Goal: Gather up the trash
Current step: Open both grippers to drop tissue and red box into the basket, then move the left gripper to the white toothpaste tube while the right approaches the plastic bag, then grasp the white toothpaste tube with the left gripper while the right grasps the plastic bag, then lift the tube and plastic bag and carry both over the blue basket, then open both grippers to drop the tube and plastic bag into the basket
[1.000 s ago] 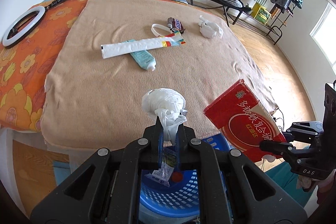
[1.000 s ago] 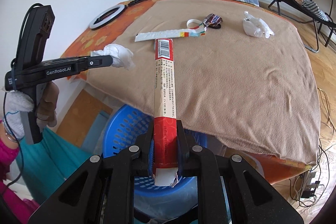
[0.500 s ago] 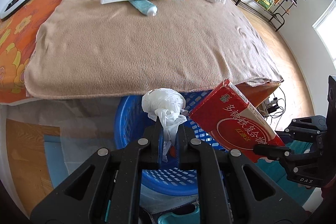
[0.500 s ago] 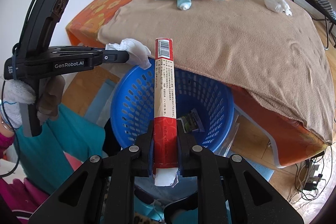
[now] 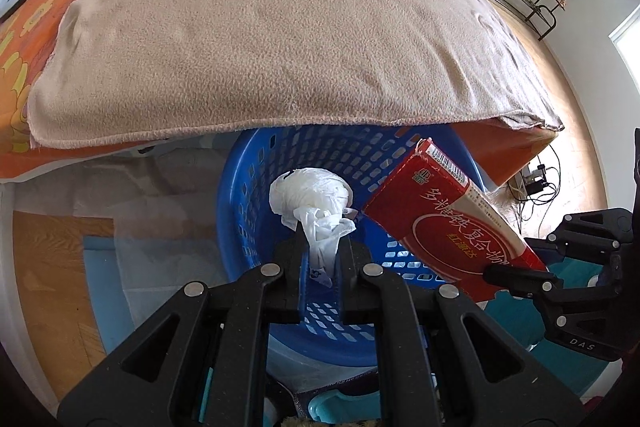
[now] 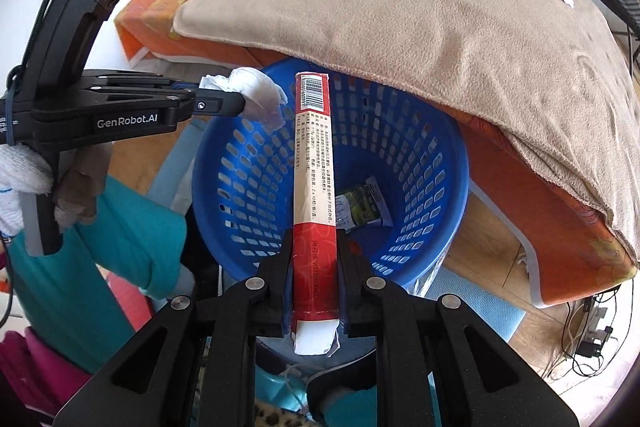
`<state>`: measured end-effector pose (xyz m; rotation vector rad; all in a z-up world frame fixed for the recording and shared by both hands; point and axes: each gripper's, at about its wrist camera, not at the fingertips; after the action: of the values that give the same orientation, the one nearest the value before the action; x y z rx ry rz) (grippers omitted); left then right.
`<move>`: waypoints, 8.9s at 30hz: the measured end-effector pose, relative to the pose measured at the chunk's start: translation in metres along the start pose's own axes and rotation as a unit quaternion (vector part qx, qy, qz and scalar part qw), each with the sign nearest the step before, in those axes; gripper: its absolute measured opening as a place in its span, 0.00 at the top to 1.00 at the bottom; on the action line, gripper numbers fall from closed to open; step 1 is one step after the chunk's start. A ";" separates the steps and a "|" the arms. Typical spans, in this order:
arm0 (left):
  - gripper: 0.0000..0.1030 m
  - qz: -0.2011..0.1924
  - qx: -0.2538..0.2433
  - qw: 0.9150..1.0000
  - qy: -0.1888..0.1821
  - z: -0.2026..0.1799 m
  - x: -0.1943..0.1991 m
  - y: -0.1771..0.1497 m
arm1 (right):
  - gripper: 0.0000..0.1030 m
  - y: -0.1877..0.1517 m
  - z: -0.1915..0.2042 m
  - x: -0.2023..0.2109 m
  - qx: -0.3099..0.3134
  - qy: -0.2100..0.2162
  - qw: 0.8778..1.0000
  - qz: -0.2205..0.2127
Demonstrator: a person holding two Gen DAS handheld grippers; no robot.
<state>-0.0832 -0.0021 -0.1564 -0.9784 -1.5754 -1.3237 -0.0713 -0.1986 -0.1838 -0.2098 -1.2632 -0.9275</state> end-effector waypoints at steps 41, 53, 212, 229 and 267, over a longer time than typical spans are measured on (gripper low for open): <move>0.51 -0.042 -0.012 0.998 0.036 -0.008 0.021 0.016 | 0.49 0.019 -0.031 0.019 -0.058 -0.020 0.997 -0.056; 0.51 -0.095 -0.059 0.993 0.048 -0.028 0.051 0.052 | 0.44 0.042 -0.047 0.055 -0.064 -0.036 0.991 -0.113; 0.94 -0.040 -0.079 0.994 -0.060 -0.021 0.069 0.009 | 0.50 0.010 -0.040 0.094 -0.085 0.022 0.984 -0.158; 0.94 0.037 -0.097 0.992 -0.068 -0.028 0.033 -0.037 | 0.50 -0.012 -0.032 0.035 -0.086 0.036 0.992 -0.080; 0.64 0.076 -0.085 0.993 0.009 -0.047 -0.025 0.010 | 0.43 0.007 -0.060 -0.001 -0.116 -0.009 0.991 -0.072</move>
<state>-0.0598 -0.0483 -0.1723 -1.1630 -1.3635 -1.3713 -0.0227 -0.2302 -0.2022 -0.3117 -1.1977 -1.2010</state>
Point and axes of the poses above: each gripper's, at about its wrist camera, not at the fingertips, and x roughly against the way its jaws point, z to its left, y to its top, and after that the axes turned 10 degrees about y, right-handed
